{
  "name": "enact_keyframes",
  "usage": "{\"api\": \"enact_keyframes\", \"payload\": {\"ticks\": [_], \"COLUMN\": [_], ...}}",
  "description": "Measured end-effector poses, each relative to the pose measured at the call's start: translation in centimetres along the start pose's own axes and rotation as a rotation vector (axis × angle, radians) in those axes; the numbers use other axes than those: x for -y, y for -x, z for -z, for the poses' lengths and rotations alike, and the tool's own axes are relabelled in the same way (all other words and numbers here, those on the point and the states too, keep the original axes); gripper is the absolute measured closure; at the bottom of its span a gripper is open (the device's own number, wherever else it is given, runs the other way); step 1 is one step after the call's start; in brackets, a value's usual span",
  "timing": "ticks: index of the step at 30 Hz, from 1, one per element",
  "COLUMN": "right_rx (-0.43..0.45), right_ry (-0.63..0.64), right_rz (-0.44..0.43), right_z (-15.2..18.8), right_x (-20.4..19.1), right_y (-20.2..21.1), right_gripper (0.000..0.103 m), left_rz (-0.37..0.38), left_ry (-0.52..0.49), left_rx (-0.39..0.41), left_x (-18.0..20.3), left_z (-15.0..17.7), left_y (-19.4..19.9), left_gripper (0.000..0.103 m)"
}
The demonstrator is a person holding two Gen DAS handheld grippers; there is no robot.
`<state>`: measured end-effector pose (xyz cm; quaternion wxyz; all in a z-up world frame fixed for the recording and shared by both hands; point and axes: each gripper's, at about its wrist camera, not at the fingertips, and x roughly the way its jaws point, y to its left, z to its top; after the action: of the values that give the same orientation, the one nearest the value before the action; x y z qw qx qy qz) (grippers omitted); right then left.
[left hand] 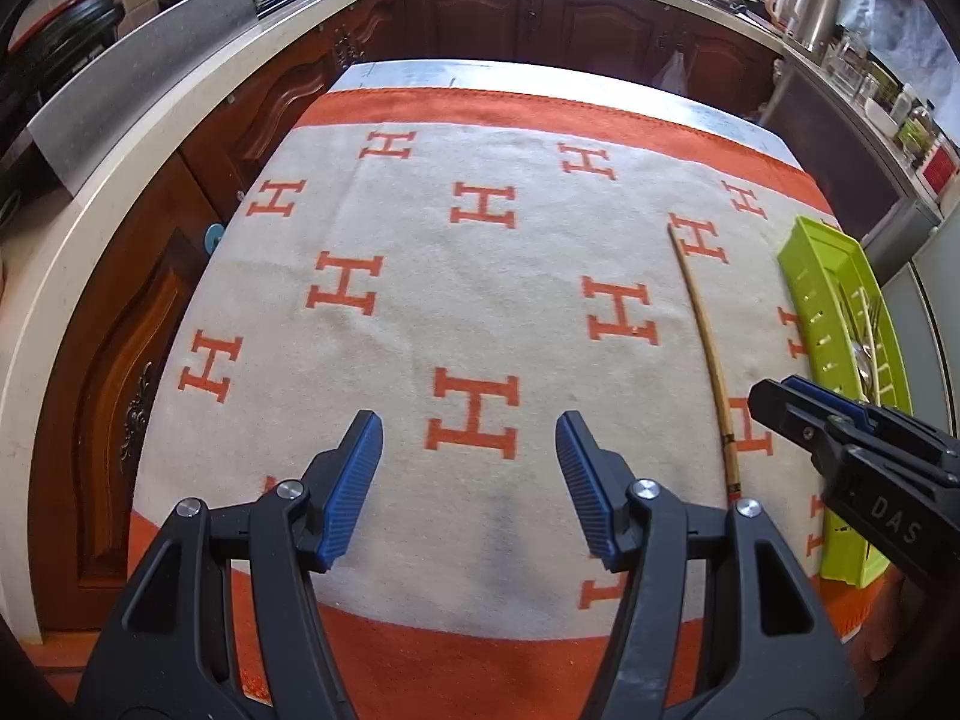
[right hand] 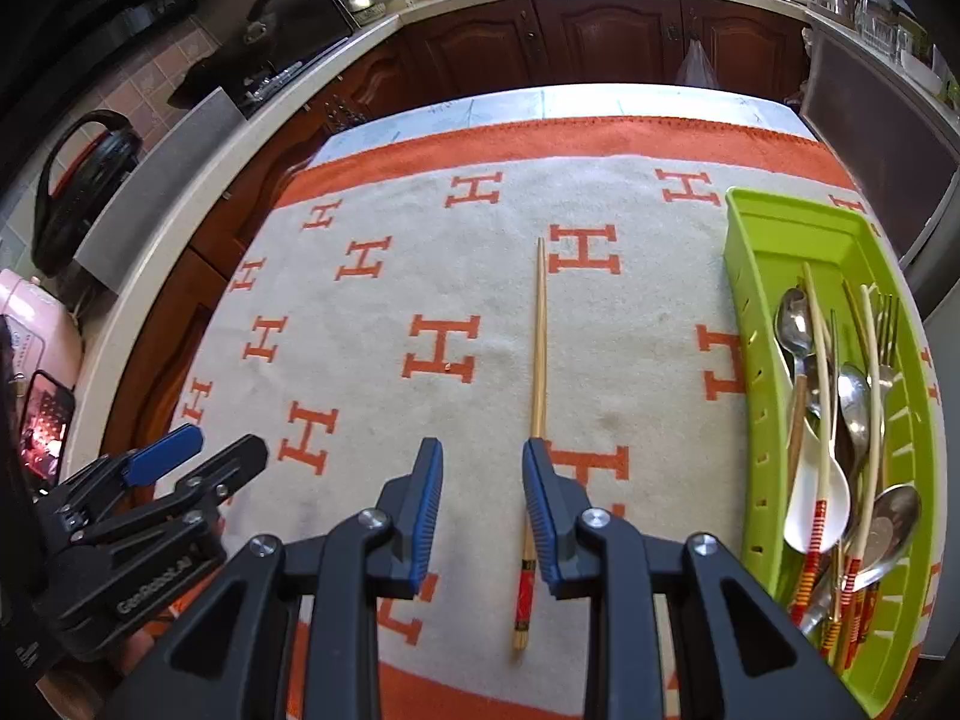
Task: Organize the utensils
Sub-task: 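Grasp the last wooden chopstick on the blanket with the right tool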
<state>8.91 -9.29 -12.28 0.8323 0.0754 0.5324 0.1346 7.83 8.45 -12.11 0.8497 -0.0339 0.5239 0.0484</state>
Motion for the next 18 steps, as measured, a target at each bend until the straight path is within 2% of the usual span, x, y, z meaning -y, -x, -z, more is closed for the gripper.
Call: {"api": "enact_keyframes", "payload": {"ticks": [9,18], "right_rx": [-0.063,-0.048], "right_ry": [0.02,0.061], "right_rz": [0.092,0.142], "right_z": [0.3,0.8], "right_x": [0.0,-0.3], "right_y": [-4.2,-4.9], "right_gripper": [0.075,0.077], "left_rz": [-0.012,-0.008], "left_ry": [0.022,0.017], "left_rx": [-0.018,-0.031], "left_x": [-0.8,-0.4], "left_z": [-0.3,-0.4], "left_y": [-1.5,-2.0], "left_gripper": [0.046,0.046]}}
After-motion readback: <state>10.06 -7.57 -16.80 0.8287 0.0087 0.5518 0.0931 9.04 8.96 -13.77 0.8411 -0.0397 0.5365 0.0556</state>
